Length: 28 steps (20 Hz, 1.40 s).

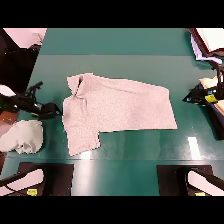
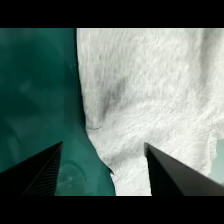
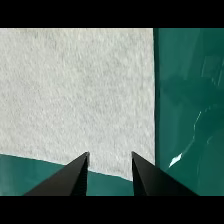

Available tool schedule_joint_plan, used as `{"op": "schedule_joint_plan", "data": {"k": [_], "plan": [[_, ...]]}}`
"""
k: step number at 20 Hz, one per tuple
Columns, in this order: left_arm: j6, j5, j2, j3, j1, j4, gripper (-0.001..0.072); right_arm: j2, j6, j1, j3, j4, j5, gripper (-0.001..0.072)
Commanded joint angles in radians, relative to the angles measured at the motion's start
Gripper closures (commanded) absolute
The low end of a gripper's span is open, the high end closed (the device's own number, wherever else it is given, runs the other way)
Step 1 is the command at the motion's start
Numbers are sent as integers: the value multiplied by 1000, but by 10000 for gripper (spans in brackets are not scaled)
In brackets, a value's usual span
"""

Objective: Fold the shirts.

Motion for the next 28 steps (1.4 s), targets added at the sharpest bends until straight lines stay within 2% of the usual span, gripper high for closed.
{"op": "schedule_joint_plan", "data": {"k": [1, 5, 9, 10, 11, 12, 17, 18, 19, 23, 25, 28], "plan": [[42, 90, 14, -102, 3, -60, 110, 40, -10, -2, -37, 18, 7, 404], [68, 131, 14, -111, -27, -95, 111, 41, -10, 0, -36, 29, 8, 404], [55, 138, -27, -113, -125, -101, 112, 41, -10, -1, -36, 49, 11, 403], [38, 142, -35, -112, -139, -101, 287, 41, -10, -2, -36, 49, 13, 404], [32, 150, -34, -109, -143, -103, 544, 41, -10, -5, -36, 46, 22, 404], [29, 148, -32, -100, -143, -103, 677, 41, -12, -18, -36, 46, 43, 404], [7, 39, -32, 44, -143, -101, 683, 41, -48, -187, -153, 40, 120, 401], [8, 18, -32, 73, -143, -105, 683, 41, -74, -239, -208, 41, 105, 345], [8, 7, -32, 94, -143, -113, 682, 41, -83, -291, -263, 42, 82, 252], [8, 15, -32, 123, -144, -164, 682, 16, -156, -402, -426, 139, -12, 262], [8, 18, -32, 123, -143, -167, 683, -33, -187, -399, -468, 208, -26, 264], [8, 23, -32, 123, -143, -167, 683, -107, -187, -336, -472, 227, -53, 271]]}}
